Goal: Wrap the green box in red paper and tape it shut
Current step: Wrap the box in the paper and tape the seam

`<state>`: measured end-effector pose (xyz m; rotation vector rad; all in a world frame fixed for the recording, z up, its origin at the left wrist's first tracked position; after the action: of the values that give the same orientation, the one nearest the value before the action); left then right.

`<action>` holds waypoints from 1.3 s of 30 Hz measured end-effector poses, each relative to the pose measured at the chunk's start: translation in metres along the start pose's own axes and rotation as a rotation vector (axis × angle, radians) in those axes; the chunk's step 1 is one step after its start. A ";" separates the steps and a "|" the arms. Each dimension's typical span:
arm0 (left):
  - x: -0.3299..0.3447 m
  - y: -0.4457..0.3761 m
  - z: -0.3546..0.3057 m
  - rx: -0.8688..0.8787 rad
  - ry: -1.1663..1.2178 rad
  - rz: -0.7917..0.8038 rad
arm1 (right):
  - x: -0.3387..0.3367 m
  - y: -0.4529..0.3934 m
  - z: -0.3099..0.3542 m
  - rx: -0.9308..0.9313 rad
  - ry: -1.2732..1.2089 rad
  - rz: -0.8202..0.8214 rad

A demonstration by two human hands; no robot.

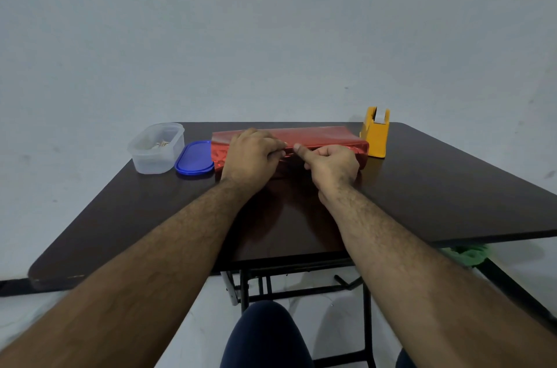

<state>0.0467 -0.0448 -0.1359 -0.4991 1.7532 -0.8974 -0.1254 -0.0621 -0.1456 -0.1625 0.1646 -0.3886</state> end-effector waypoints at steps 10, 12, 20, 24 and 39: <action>-0.001 0.000 0.000 -0.009 0.008 0.002 | -0.002 -0.004 -0.004 -0.068 0.077 0.007; -0.002 0.000 0.000 -0.012 0.005 0.002 | -0.002 -0.003 -0.003 -0.063 0.123 0.003; -0.005 0.002 -0.002 -0.021 -0.008 0.016 | -0.004 -0.004 -0.001 -0.045 0.361 0.089; -0.010 0.004 -0.003 -0.024 -0.034 0.073 | -0.007 -0.001 -0.003 -0.108 0.300 0.052; -0.017 0.009 0.004 -0.039 -0.115 0.164 | -0.016 -0.046 0.014 -0.955 0.927 0.286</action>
<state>0.0573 -0.0287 -0.1334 -0.4175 1.6831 -0.7069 -0.1540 -0.0965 -0.1209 -0.8858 1.2785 -0.0426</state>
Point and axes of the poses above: each hand's wrist, its own y-axis away from the middle knuckle, its own x-axis out of the palm, z = x × y, the point moved 2 cm from there along -y, towards the middle knuckle, and after that the axes turned 1 degree about -y, right-handed, at the moved point
